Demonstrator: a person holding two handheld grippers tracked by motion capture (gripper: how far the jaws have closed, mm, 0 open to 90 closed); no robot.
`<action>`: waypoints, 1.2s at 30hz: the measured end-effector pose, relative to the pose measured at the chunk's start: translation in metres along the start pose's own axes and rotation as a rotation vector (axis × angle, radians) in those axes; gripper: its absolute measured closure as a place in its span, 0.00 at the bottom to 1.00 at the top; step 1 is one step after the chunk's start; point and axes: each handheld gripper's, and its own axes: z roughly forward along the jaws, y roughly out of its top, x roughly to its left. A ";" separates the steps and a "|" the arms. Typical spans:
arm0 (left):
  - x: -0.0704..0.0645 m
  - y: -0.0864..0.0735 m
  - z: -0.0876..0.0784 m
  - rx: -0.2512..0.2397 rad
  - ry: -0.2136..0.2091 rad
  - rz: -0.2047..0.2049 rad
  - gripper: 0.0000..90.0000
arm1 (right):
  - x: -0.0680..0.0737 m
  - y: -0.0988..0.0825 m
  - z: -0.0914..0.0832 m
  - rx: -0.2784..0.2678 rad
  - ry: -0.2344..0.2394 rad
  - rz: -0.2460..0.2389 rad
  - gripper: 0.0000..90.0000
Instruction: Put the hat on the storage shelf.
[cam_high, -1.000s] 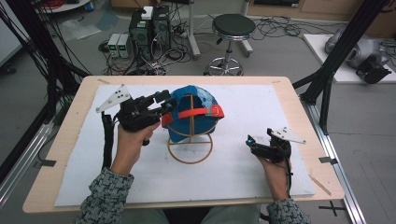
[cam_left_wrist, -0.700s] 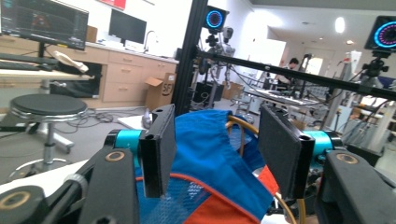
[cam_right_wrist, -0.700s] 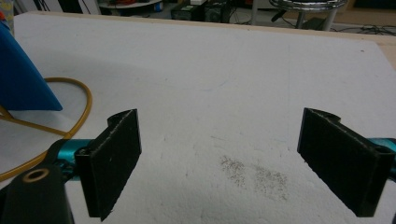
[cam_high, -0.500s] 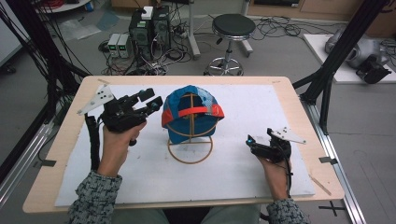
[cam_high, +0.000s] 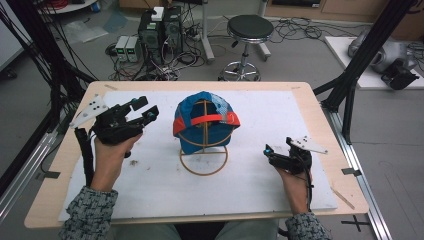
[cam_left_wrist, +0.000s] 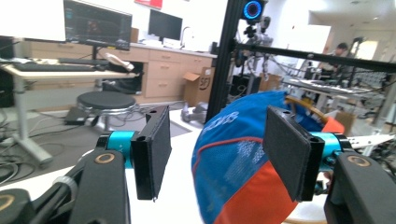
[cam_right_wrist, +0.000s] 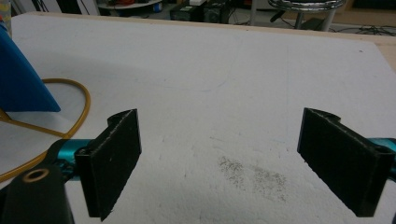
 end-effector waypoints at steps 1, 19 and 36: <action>0.001 -0.001 -0.002 0.001 0.005 0.002 0.46 | 0.000 0.000 0.000 0.000 -0.001 0.000 0.14; 0.024 -0.029 -0.033 0.107 0.195 0.100 0.37 | 0.000 0.000 0.001 0.000 0.001 -0.003 0.14; 0.043 -0.056 -0.052 0.185 0.286 0.087 0.28 | 0.001 0.000 -0.001 0.001 -0.008 -0.005 0.14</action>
